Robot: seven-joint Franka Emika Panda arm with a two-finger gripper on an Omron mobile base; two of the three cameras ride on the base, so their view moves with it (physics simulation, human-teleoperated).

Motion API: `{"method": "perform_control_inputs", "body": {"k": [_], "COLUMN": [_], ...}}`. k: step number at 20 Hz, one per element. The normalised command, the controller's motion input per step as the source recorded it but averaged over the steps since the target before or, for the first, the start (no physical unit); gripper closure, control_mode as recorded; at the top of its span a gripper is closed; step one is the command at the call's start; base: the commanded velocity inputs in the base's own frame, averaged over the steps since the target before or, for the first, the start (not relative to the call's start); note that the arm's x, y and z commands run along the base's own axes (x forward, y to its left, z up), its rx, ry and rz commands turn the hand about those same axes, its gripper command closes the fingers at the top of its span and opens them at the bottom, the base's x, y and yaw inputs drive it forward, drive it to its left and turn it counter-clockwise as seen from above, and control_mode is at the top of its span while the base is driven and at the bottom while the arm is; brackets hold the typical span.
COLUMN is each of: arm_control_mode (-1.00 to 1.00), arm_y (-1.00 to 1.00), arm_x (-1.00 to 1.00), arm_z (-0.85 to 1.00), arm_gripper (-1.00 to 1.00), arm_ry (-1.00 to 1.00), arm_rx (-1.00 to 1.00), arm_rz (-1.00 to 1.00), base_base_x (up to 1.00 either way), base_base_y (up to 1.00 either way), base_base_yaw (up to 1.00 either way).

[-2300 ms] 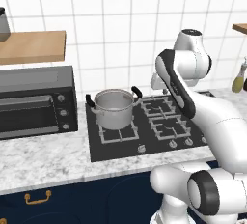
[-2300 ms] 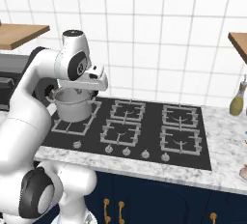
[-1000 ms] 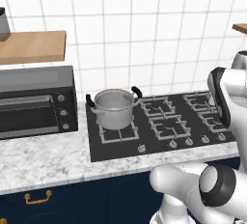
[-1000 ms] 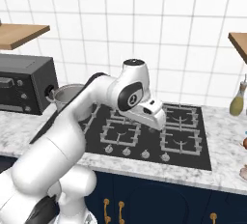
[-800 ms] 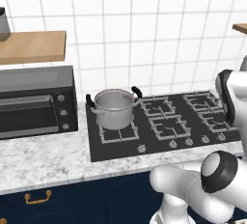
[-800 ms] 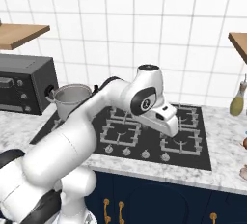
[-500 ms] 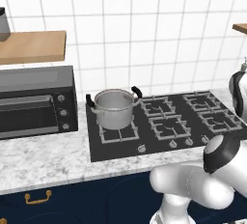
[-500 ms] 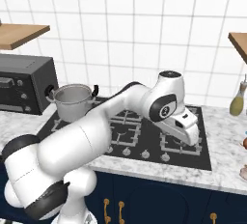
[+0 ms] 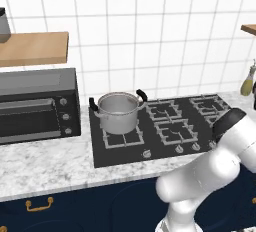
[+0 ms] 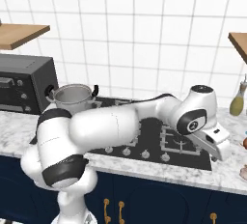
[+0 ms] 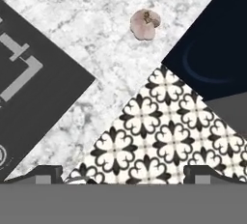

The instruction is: Put the garlic and onion in the pot. Retrieve the spatula and lightly stir the vegetables in the pot.

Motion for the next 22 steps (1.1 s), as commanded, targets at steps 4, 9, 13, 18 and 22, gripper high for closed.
{"method": "perform_control_inputs", "body": {"k": [4,9,13,18,22], "arm_control_mode": [-1.0,-1.0,-1.0,-1.0,-1.0], "arm_y": [-0.91,-0.65,-0.56,-0.51,-0.5], "arm_x": [0.07,0.11,0.24,0.41,0.36], "arm_z": [-0.39,-0.32,-0.19,-0.02,-0.17], "arm_gripper": [-1.0,-1.0,-1.0,-1.0,-1.0], "arm_ry": [0.06,0.03,0.0,0.0,0.01], "arm_rx": [0.0,0.0,0.0,0.0,0.0], "arm_rz": [-0.11,-0.1,-0.06,0.0,0.0], "base_base_x": [0.0,0.0,0.0,0.0,0.0], "base_base_y": [0.0,0.0,0.0,0.0,0.0], "base_base_yaw": [0.0,0.0,0.0,0.0,0.0]}}
